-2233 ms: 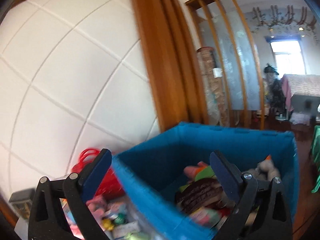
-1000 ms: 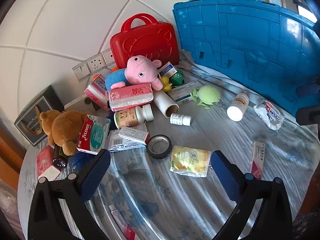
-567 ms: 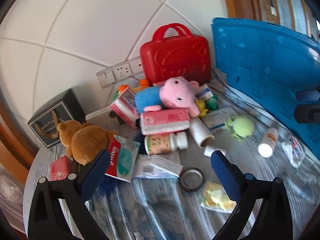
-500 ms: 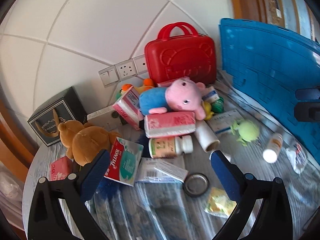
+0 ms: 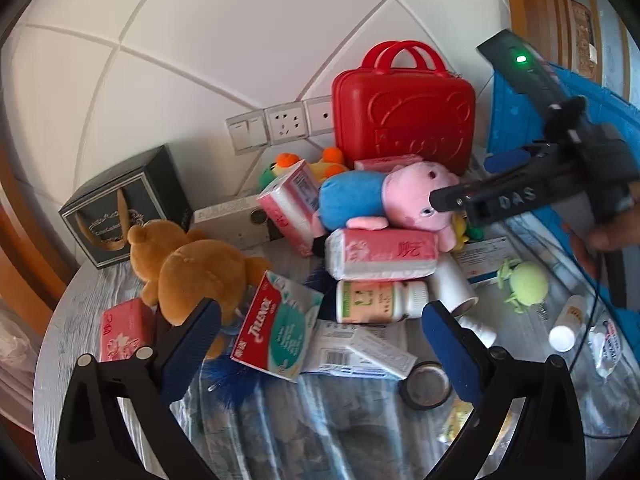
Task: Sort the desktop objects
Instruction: 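Grasp the red Tylenol box with the left tool while the right tool grasps the pink pig plush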
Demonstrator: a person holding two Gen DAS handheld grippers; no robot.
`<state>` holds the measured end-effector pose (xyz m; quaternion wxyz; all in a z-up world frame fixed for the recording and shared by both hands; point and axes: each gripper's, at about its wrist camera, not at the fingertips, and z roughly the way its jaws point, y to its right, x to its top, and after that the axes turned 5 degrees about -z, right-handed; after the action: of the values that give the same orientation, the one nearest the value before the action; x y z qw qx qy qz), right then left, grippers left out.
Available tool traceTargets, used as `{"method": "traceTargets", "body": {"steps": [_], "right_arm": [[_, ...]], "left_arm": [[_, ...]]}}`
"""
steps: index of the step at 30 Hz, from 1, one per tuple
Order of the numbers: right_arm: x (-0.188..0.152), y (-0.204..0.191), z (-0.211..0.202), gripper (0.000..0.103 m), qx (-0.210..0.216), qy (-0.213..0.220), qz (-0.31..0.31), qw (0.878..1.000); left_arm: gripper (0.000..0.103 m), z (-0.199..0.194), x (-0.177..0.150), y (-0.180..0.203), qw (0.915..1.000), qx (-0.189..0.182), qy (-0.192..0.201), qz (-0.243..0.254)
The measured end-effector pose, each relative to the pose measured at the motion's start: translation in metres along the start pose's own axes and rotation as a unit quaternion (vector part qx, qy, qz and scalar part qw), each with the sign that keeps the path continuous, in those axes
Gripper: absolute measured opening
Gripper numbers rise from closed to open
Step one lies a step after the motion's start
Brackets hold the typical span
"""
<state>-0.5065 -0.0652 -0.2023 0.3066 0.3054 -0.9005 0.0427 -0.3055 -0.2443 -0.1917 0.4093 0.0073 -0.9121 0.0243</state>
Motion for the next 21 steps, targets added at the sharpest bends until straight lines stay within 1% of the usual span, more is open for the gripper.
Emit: {"method": "traceTargets", "body": {"steps": [2,4,6,8,9,13,15,17,19,21], "right_arm": [[0.007,0.005,0.024,0.102,-0.010,-0.017,-0.008,1.000],[0.012,0.010,0.052,0.102,-0.010,-0.037,-0.009,0.999],[0.014,0.011,0.074,0.099,-0.012,-0.050,-0.013,0.999],[0.014,0.012,0.088,0.095,-0.009,-0.052,-0.012,0.999],[0.014,0.013,0.093,0.095,-0.005,-0.048,-0.007,0.999],[0.014,0.014,0.110,0.094,-0.006,-0.047,0.002,0.999],[0.013,0.018,0.113,0.093,0.007,-0.049,0.020,0.999],[0.012,0.019,0.114,0.093,0.009,-0.047,0.023,0.999],[0.012,0.019,0.114,0.093,0.009,-0.047,0.021,0.999],[0.013,0.020,0.114,0.094,0.012,-0.047,0.020,0.999]], "left_arm": [[0.102,0.008,-0.006,-0.011,0.9998,0.003,-0.009,-0.015],[0.102,0.016,-0.013,-0.022,0.9993,0.006,-0.019,-0.031],[0.102,0.022,-0.017,-0.030,0.9986,0.011,-0.029,-0.043],[0.102,0.026,-0.020,-0.036,0.9980,0.017,-0.033,-0.051],[0.102,0.028,-0.022,-0.039,0.9980,0.022,-0.033,-0.050],[0.102,0.041,-0.029,-0.046,0.9978,0.046,-0.036,-0.031],[0.102,0.058,-0.030,-0.049,0.9973,0.049,-0.048,-0.027],[0.102,0.076,-0.031,-0.048,0.9969,0.042,-0.062,-0.021],[0.102,0.100,-0.031,-0.044,0.9951,0.049,-0.086,0.003],[0.102,0.114,-0.030,-0.039,0.9937,0.055,-0.092,0.032]]}}
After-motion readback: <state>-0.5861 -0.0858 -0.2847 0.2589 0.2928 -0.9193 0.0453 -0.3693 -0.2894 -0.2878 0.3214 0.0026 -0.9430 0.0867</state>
